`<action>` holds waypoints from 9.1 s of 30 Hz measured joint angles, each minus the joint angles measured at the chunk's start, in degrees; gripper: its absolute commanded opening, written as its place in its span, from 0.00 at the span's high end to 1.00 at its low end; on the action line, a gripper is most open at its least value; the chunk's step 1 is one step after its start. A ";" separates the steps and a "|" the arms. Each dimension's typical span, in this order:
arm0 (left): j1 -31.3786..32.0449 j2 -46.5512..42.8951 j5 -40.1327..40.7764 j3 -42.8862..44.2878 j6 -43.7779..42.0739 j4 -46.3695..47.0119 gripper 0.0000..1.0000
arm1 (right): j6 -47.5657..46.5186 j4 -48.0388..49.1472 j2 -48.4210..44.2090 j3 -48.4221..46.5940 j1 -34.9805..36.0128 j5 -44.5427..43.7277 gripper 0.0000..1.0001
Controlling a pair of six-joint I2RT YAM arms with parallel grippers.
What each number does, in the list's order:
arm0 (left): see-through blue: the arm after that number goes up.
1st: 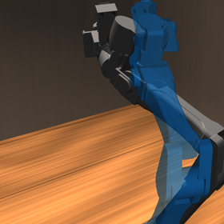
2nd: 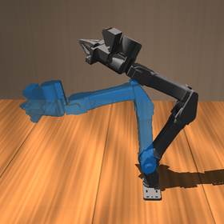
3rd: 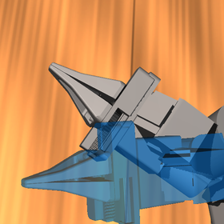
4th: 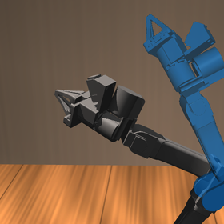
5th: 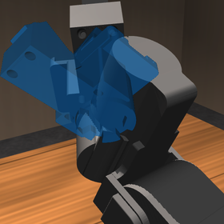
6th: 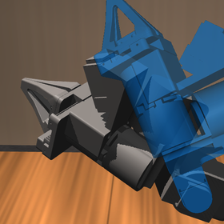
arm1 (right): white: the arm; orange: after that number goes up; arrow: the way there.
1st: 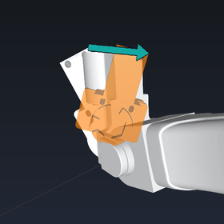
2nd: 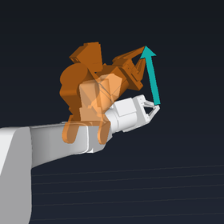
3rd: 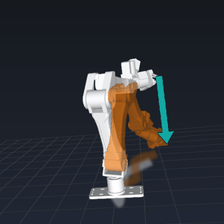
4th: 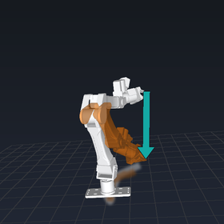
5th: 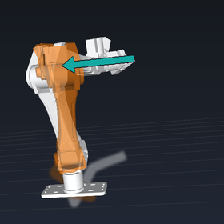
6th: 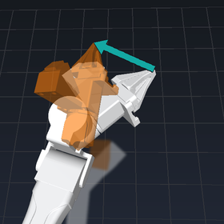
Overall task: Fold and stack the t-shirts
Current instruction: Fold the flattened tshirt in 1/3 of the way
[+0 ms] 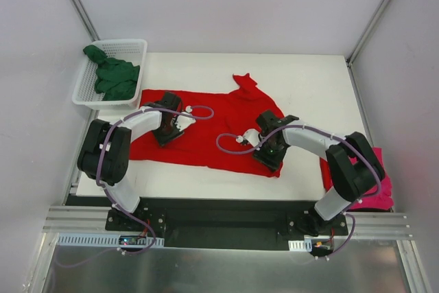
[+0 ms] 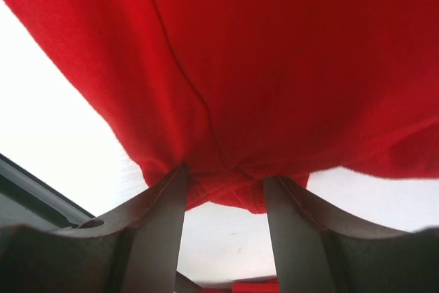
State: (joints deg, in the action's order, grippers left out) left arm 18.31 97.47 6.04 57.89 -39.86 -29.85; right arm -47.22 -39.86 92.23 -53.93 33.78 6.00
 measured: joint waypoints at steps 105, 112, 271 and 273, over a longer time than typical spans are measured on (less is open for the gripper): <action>-11.50 7.39 5.84 6.67 -9.07 6.84 0.58 | -6.27 -7.50 16.28 -19.28 -7.45 -4.94 0.43; -9.29 -2.84 6.58 -6.93 -11.23 12.26 0.58 | -6.69 -7.69 17.42 -19.58 -8.15 -6.27 0.43; 4.46 -20.63 -2.73 -20.06 -13.79 -28.09 1.00 | -4.92 -15.45 -9.75 13.20 9.22 -10.78 0.98; 4.44 -20.63 -2.71 -20.06 -13.84 -28.09 0.81 | -4.90 -15.43 -9.75 13.57 9.22 -10.78 0.70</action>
State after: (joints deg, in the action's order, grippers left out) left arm 22.74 76.84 3.33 37.82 -53.69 -57.93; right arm -52.12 -55.29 82.48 -40.36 43.00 -4.78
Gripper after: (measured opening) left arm 0.006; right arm 0.053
